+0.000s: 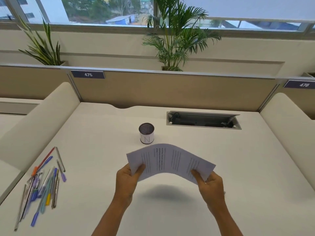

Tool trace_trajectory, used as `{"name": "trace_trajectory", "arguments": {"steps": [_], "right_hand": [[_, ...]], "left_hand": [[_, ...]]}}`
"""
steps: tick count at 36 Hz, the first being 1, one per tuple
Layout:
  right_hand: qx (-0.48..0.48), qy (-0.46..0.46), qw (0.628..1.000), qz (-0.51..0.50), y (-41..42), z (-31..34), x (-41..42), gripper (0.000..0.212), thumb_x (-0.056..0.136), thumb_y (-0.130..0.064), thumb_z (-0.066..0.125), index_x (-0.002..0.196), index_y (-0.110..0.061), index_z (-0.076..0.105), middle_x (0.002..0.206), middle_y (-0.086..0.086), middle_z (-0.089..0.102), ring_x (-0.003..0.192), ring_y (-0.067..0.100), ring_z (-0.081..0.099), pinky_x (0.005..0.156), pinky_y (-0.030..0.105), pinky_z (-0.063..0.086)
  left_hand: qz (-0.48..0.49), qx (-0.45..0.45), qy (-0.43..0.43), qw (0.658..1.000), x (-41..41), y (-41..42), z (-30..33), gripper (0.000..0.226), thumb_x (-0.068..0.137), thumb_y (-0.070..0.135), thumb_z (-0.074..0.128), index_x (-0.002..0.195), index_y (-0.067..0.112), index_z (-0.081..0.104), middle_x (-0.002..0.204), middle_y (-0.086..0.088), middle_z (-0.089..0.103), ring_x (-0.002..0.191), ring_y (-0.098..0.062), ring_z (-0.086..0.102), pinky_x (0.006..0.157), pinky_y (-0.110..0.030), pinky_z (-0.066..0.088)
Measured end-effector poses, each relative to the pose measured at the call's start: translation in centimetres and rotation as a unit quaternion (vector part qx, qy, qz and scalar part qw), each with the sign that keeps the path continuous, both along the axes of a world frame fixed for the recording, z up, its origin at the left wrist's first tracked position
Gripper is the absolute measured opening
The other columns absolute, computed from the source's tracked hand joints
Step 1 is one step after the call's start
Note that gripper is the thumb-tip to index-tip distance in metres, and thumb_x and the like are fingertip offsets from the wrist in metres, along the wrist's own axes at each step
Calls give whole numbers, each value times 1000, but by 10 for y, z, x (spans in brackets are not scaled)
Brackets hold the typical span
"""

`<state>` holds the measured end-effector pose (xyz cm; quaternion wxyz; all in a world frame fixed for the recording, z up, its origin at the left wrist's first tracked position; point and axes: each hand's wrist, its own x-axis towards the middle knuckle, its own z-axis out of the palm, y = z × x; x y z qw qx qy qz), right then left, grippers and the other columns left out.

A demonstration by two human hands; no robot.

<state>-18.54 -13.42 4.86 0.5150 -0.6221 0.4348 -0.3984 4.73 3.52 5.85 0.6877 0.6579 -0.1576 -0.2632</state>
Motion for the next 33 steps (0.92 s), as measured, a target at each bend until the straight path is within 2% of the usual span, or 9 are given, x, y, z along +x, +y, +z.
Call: {"name": "trace_trajectory", "arguments": {"steps": [5,9,14,18,21,23,26,28,33], "right_hand": [[5,19,1000,-4,13,-28,5,20,89,-14,84,103,-27,77,93,-22,81,86,-3,75,70,6,54],[32,56,998,10,19,-46,5,19,92,-18,82,95,-35,75,87,-19,81,82,8,76,67,13,56],[27,52,998,-24,14,-43,3,17,91,-25,83,97,-39,75,92,-23,80,86,-3,75,67,11,57],[15,60,998,-14,15,-47,5,19,91,-20,82,102,-34,75,90,-25,79,84,-5,74,69,9,56],[14,104,994,8,12,-59,4,28,92,-14,82,74,-28,66,58,-18,65,53,3,57,54,17,44],[9,120,993,16,7,-56,2,34,91,-12,83,67,-23,62,51,-15,57,48,3,49,51,15,38],[22,121,991,43,-7,-35,0,22,89,-12,84,78,-28,72,69,-25,75,60,-5,68,55,9,48],[45,107,990,84,-16,-19,-3,20,87,-14,87,85,-31,78,81,-23,80,71,-3,75,60,11,54],[182,28,963,196,-44,4,-13,25,88,-30,85,111,-20,83,111,8,83,103,30,80,79,37,67]], "left_hand": [[34,34,10,999,-17,6,-27,10,92,20,83,92,30,86,96,7,86,87,-4,79,71,-17,62],[45,78,49,995,-23,11,-46,9,96,16,81,91,24,82,87,12,85,84,-15,76,71,-20,58],[49,66,38,996,-18,13,-38,7,96,22,80,98,27,83,95,11,85,85,-2,78,67,-13,60],[35,71,43,996,-22,13,-40,7,97,21,78,101,27,82,94,12,85,86,-6,79,67,-15,61],[39,100,69,992,-23,14,-49,7,98,20,78,93,17,81,80,5,82,79,-18,71,69,-23,54],[36,105,63,992,-20,15,-48,7,100,21,76,95,18,81,82,7,84,81,-20,74,70,-25,56],[14,98,58,993,-13,18,-37,8,102,24,73,104,25,81,96,11,86,86,-13,81,68,-19,61],[-4,86,67,994,-9,21,-32,10,102,23,73,106,27,81,99,8,86,88,-12,81,68,-20,63],[-17,83,101,991,-6,25,-33,16,102,21,73,116,24,79,107,4,86,92,-16,83,70,-24,65]]}}
